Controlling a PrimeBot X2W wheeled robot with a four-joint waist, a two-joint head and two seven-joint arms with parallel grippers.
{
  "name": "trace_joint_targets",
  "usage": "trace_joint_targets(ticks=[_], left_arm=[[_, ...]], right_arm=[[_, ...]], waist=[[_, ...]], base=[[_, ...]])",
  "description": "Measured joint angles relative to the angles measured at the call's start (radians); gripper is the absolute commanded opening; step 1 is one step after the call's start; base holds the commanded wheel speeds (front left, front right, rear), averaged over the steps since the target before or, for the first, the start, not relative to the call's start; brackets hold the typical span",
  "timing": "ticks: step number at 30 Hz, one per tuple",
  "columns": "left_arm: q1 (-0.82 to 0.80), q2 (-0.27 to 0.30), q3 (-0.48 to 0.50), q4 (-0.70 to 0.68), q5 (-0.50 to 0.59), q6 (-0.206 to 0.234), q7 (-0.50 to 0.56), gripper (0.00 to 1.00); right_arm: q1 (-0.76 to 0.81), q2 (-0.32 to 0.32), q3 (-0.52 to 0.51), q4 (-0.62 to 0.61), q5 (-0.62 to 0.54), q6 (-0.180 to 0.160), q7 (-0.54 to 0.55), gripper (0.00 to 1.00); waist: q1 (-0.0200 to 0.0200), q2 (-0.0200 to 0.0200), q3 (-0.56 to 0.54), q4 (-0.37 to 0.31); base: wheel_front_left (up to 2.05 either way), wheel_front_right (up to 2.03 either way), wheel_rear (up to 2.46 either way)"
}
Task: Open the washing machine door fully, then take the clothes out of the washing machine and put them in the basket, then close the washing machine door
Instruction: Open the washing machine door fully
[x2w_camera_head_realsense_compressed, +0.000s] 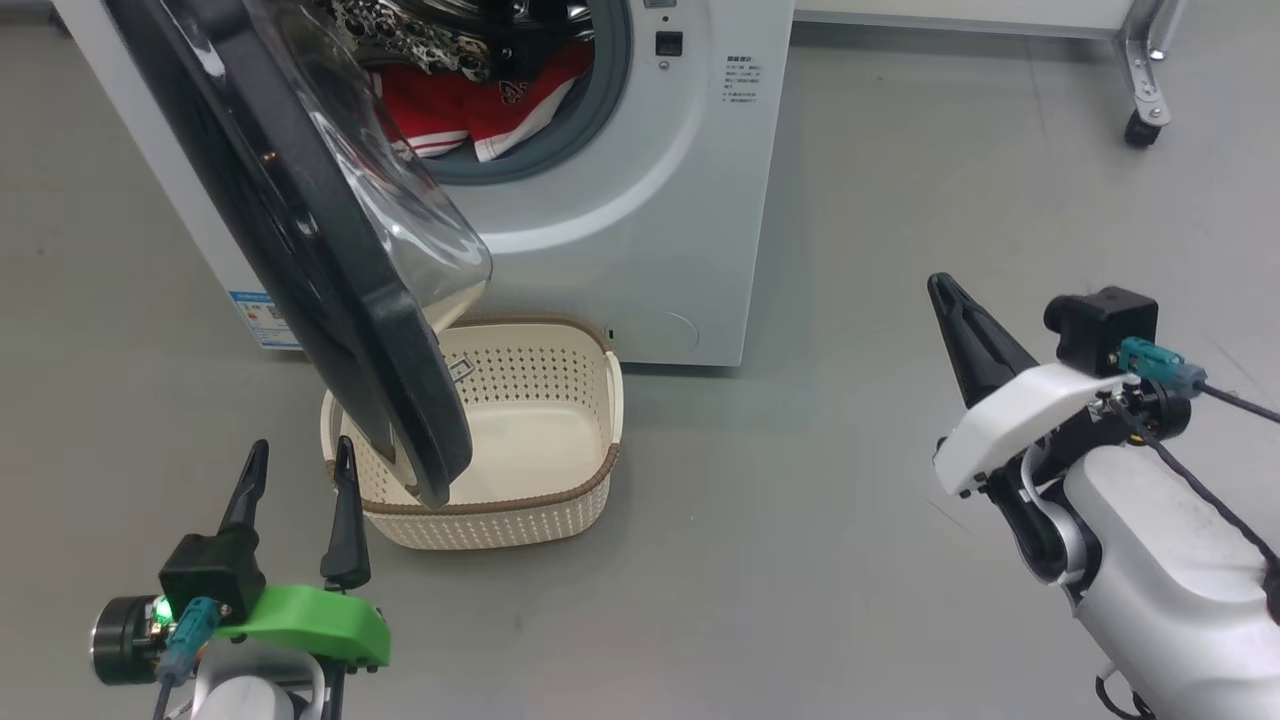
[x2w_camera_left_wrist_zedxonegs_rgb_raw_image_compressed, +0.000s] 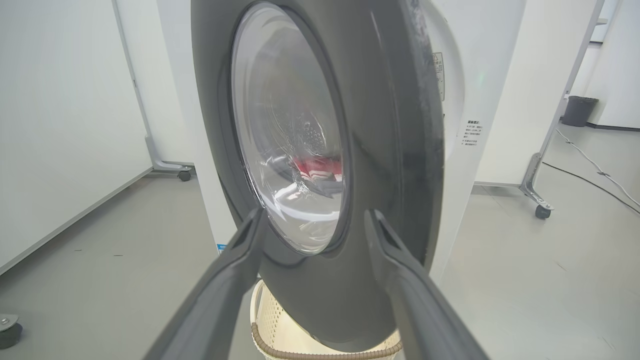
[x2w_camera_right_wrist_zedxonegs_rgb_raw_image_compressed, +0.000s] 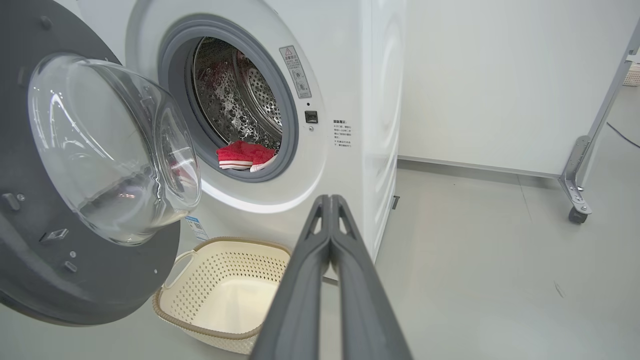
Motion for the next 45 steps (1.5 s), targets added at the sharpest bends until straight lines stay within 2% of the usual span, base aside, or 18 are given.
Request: trace_joint_targets(ticks=[4,9,10,11,16,24,31,45], left_arm=[[0.015,-0.001,0.009,-0.007,0.0,0.0,0.0,1.0],[0.032,-0.001,0.02,-0.008,0.002,-0.002,0.0,1.0],[0.034,-0.001,0.02,-0.008,0.002,-0.006,0.0,1.0],[0.036,-0.001,0.023,-0.011,0.002,-0.007,0.0,1.0],[0.044,-0.002,0.034,-0.021,0.002,-0.009,0.0,1.0],[0.044,-0.008,0.041,-0.029,0.002,-0.018,0.0,1.0],[0.046,-0.013,0.041,-0.029,0.005,-0.027,0.0,1.0],[0.048,-0.022,0.046,-0.016,0.02,-0.036,0.0,1.0]], right_arm=[[0.063,-0.011,-0.018,-0.003,-0.022,-0.041,-0.078,0.0],[0.139,-0.001,-0.062,-0.02,-0.024,-0.075,-0.083,0.0],[0.155,0.0,-0.071,-0.021,-0.025,-0.077,-0.083,0.38],[0.169,0.0,-0.076,-0.023,-0.03,-0.082,-0.083,1.0],[0.204,0.003,-0.082,-0.046,-0.09,-0.089,-0.083,1.0],[0.265,0.031,-0.226,-0.147,-0.14,-0.094,-0.081,1.0],[0.33,0.056,-0.258,-0.19,-0.213,-0.094,-0.081,1.0],[0.399,0.091,-0.312,-0.245,-0.288,-0.101,-0.081,1.0]], waist=[[0.0,0.0,-0.018,-0.026],[0.0,0.0,-0.033,-0.05],[0.0,0.0,-0.034,-0.053],[0.0,0.0,-0.035,-0.056],[0.0,0.0,-0.032,-0.07],[0.0,0.0,-0.02,-0.073],[0.0,0.0,-0.019,-0.079],[0.0,0.0,-0.013,-0.08]], base=[[0.0,0.0,0.0],[0.0,0.0,0.0],[0.0,0.0,0.0],[0.0,0.0,0.0],[0.0,0.0,0.0],[0.0,0.0,0.0],[0.0,0.0,0.0],[0.0,0.0,0.0]])
